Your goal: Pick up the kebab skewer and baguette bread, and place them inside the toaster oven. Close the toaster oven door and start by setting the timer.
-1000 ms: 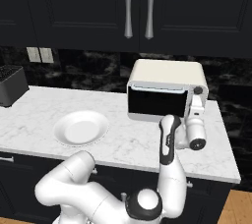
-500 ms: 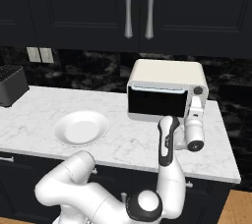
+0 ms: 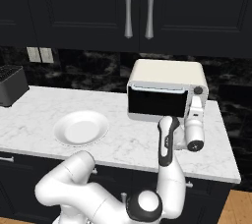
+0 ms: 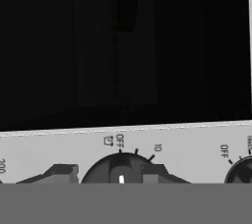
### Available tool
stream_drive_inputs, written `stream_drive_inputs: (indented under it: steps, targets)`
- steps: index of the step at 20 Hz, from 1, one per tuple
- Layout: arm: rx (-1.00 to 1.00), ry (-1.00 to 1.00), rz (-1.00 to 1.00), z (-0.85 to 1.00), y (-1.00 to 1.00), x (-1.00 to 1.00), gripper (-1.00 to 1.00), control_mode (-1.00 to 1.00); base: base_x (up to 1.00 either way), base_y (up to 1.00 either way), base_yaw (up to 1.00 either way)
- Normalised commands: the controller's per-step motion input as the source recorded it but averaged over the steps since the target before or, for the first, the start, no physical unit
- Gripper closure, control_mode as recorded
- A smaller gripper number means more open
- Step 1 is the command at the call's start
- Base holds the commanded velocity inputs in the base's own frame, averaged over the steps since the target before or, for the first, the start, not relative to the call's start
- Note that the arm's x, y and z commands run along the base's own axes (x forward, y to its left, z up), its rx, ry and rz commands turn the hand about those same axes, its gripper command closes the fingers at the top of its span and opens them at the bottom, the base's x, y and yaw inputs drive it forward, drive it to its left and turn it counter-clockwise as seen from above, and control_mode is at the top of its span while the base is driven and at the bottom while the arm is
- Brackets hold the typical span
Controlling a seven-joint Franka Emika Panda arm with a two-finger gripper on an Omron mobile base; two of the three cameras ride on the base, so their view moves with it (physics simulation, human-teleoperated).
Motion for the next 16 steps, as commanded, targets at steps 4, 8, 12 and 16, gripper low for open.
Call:
stream_drive_inputs:
  steps: [4,8,12,16]
  targets:
    - [0.0,0.06,0.0,0.18,-0.22,-0.11,1.0,-1.0,0.0,0.0,0.0]
    - [0.0,0.03,0.03,0.07,-0.25,-0.06,1.0,-1.0,0.0,0.0,0.0]
    - [0.0,0.03,0.05,0.08,-0.26,-0.17,1.0,-1.0,0.0,0.0,0.0]
    - [0.0,0.07,0.11,0.18,-0.17,-0.27,1.0,-1.0,0.0,0.0,0.0]
